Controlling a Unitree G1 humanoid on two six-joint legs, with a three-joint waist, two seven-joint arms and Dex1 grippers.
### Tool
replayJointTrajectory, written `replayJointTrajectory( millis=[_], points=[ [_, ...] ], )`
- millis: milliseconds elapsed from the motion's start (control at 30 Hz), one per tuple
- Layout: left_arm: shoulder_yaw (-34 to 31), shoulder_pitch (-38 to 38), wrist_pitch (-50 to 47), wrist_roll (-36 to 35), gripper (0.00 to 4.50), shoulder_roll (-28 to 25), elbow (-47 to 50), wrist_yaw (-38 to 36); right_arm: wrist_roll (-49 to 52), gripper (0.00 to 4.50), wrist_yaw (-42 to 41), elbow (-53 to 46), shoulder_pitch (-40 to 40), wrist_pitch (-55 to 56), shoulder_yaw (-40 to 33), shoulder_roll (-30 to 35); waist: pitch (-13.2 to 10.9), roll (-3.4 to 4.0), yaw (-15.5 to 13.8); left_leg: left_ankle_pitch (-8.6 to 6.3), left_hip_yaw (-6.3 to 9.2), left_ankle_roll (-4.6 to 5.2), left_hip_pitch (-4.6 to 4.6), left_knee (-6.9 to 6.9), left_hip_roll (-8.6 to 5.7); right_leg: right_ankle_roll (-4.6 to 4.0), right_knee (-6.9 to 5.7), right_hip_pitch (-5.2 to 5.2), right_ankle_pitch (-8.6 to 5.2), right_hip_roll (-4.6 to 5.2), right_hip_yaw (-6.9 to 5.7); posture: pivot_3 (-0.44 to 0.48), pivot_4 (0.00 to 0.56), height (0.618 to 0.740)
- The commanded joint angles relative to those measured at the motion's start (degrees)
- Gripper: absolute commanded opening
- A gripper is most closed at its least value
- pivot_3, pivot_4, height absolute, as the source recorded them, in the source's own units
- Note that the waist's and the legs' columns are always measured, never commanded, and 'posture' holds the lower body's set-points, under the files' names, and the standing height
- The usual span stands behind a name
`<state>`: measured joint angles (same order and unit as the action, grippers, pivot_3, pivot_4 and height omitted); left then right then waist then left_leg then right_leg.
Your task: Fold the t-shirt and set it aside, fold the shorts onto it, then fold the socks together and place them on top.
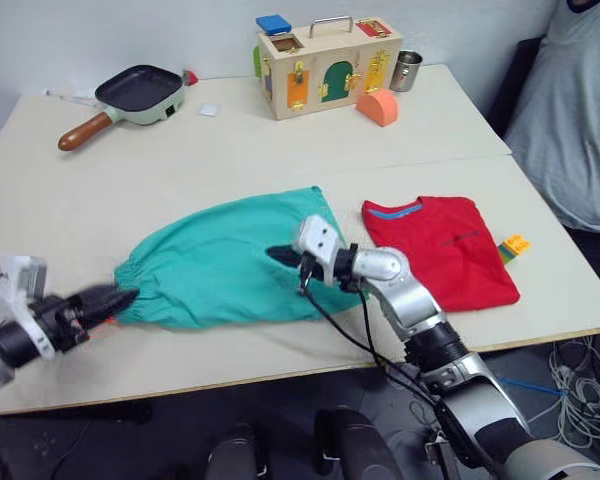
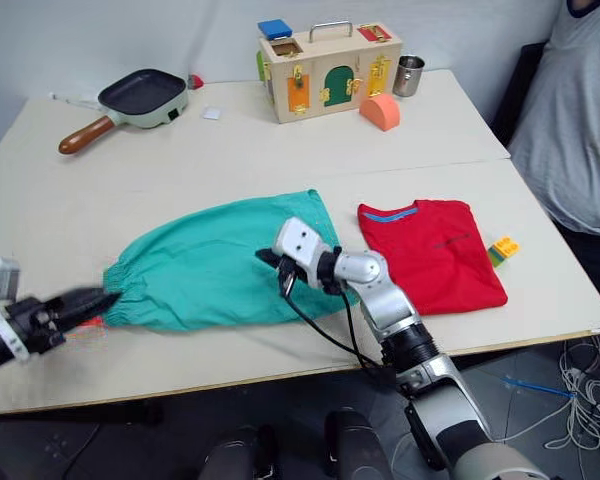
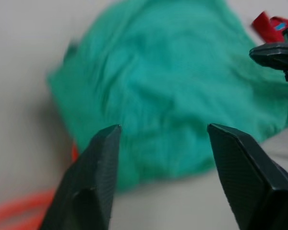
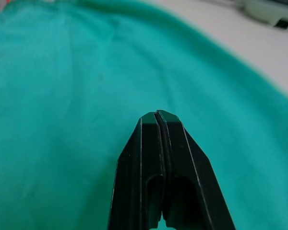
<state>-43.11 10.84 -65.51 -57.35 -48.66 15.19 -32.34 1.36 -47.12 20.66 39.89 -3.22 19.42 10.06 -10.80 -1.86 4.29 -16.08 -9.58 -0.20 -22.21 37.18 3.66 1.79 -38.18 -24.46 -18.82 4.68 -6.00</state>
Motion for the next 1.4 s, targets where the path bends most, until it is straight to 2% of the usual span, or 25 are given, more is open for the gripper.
replayJointTrajectory(
  millis=[33, 67, 200, 267, 400, 533, 767, 867, 1033, 1167, 1400],
  points=[
    [-8.3, -2.0, -13.2, -7.2, 4.08, 0.7, -0.1, 11.0, -2.2, 0.00, 0.6, 2.8, 1.3, 3.1, 1.1, -1.0, 0.0, -0.04, -0.4, 0.00, 0.07, 0.01, 0.00, 0.00, -0.03, 0.00, 0.05, 0.05, 0.00, 0.01, 0.00, 0.000, 0.150, 0.740],
    [-10.0, -2.5, -15.1, -9.4, 4.39, 1.5, -0.2, 13.0, -2.2, 0.00, 0.8, 3.2, 1.3, 2.8, 0.9, -1.4, 0.0, -0.04, -0.7, -0.01, 0.08, 0.02, 0.00, 0.00, -0.05, 0.00, 0.06, 0.08, 0.00, 0.01, 0.00, 0.000, 0.150, 0.740],
    [-14.7, -2.0, -20.4, -20.3, 4.45, 5.2, 0.1, 20.9, -2.6, 0.00, 1.6, 2.3, 1.2, 1.8, 0.8, -3.0, 0.0, -0.05, -0.9, -0.03, 0.12, -0.02, 0.01, -0.05, -0.05, -0.03, 0.06, 0.09, 0.02, 0.01, -0.01, 0.000, 0.150, 0.740],
    [-12.9, -0.8, -19.2, -26.6, 4.45, 8.6, 0.7, 28.6, -3.6, 0.00, 3.6, 2.7, 1.3, 2.6, 0.8, -3.7, 0.0, -0.04, -0.8, -0.04, 0.14, -0.05, 0.03, -0.06, -0.05, -0.03, 0.05, 0.09, 0.02, 0.00, -0.03, 0.000, 0.150, 0.740],
    [-7.7, 0.5, -13.5, -34.9, 4.45, 10.3, 1.1, 39.4, -5.1, 0.00, 9.0, 4.6, 2.6, 4.8, -0.8, -5.2, 0.0, -0.08, -0.9, -0.06, 0.18, -0.07, 0.04, -0.05, -0.02, -0.04, 0.04, 0.09, 0.01, 0.00, -0.02, 0.000, 0.150, 0.740],
    [0.7, -0.2, -5.3, -43.5, 4.45, 11.8, 0.2, 49.0, -6.0, 0.00, 10.7, 7.8, 4.4, 4.3, -0.9, -5.6, 0.0, -0.08, -1.0, -0.05, 0.23, -0.08, 0.03, -0.01, -0.05, -0.09, 0.00, 0.11, 0.01, 0.00, -0.02, 0.000, 0.150, 0.740],
    [11.1, -6.8, 6.9, -44.7, 4.45, 14.8, -1.2, 59.5, -6.9, 0.00, 9.2, 11.8, 5.4, 4.8, 0.3, -5.9, 0.0, -0.04, -2.0, 0.00, 0.48, 0.02, 0.07, 0.05, -0.17, -0.11, 0.15, 0.42, 0.02, 0.00, -0.03, 0.000, 0.150, 0.740],
    [14.7, -8.0, 8.6, -40.6, 4.45, 15.1, -2.2, 61.6, -6.1, 0.00, 8.0, 10.7, 4.9, 2.9, 0.1, -6.4, 0.1, -0.03, -2.3, 0.00, 0.59, 0.02, 0.18, 0.07, -0.16, -0.11, 0.21, 0.60, 0.02, -0.04, -0.11, 0.000, 0.150, 0.740],
    [19.7, -11.8, 11.5, -41.9, 4.45, 18.8, -6.5, 63.1, -5.1, 0.00, 4.6, 9.2, 5.2, -0.4, -0.2, -5.7, 0.2, 0.28, -2.9, -0.01, 0.61, 0.01, 0.61, 0.00, -0.18, -0.11, 0.29, 1.05, 0.02, -0.05, -0.12, 0.000, 0.150, 0.740],
    [19.9, -13.9, 12.1, -38.2, 3.54, 18.7, -10.4, 61.5, -5.2, 0.00, 2.8, 7.9, 4.1, -1.5, 0.3, -5.0, 0.3, 0.46, -3.2, 0.00, 0.72, 0.03, 0.80, 0.00, -0.27, -0.11, 0.33, 1.30, 0.02, -0.04, -0.12, 0.000, 0.150, 0.740],
    [17.0, -18.0, 16.3, -39.0, 1.23, 20.9, -12.8, 60.9, -5.3, 0.00, 1.8, 5.2, 2.4, -3.6, 0.2, -4.6, 0.3, 0.47, -3.0, 0.01, 0.80, 0.01, 0.84, -0.04, -0.29, -0.10, 0.34, 1.39, 0.02, -0.04, -0.15, 0.000, 0.150, 0.740]
  ],
)
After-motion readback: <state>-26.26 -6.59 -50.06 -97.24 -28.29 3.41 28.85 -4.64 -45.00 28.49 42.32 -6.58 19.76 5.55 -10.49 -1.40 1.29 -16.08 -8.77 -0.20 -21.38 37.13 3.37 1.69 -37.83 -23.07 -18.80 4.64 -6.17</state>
